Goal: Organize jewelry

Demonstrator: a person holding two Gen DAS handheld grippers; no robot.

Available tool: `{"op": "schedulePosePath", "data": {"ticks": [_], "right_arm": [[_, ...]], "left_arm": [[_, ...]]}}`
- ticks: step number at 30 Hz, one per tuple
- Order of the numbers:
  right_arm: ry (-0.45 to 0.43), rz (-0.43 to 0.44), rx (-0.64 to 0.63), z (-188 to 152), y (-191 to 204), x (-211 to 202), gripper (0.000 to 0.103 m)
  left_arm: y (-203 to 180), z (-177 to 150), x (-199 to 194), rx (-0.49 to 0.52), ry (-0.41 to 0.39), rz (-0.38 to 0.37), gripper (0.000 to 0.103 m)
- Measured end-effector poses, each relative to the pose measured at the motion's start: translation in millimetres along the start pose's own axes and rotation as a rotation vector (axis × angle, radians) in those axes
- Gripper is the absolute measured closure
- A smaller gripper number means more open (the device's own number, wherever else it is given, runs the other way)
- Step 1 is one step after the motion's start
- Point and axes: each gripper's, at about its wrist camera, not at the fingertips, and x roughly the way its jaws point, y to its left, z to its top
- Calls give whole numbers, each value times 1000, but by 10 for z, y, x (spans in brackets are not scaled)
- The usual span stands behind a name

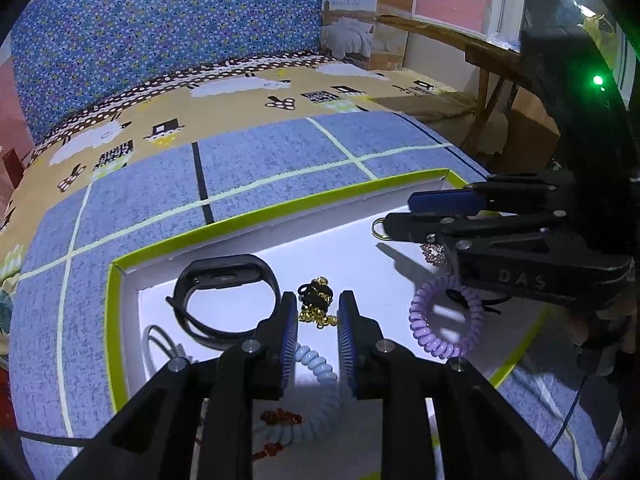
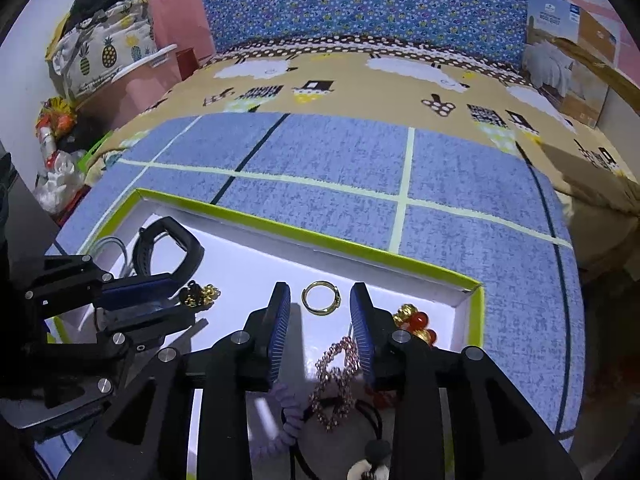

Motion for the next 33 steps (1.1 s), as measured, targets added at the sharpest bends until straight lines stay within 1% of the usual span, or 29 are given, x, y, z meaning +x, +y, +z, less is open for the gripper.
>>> {"op": "schedulePosePath", "data": {"ticks": [6, 14, 20, 27, 33], "right_arm": [[-66, -13, 20, -125, 60, -352, 71], [-156, -26, 42, -527, 261, -932, 71], [-205, -46, 38, -880, 470, -1266, 71], [-237, -64, 52, -1251, 666, -1505, 71], [-258, -77, 62, -1539, 812, -1652, 70]], "left_arm": [[-24, -67, -264, -12, -47, 12, 80], [-132, -325, -785, -29, -124, 42, 80], [-212, -567, -1095, -48, -161, 64, 80], [-313, -899, -1384, -67, -193, 95, 80], [-353, -1135, -1571, -82, -220, 136, 79]]}}
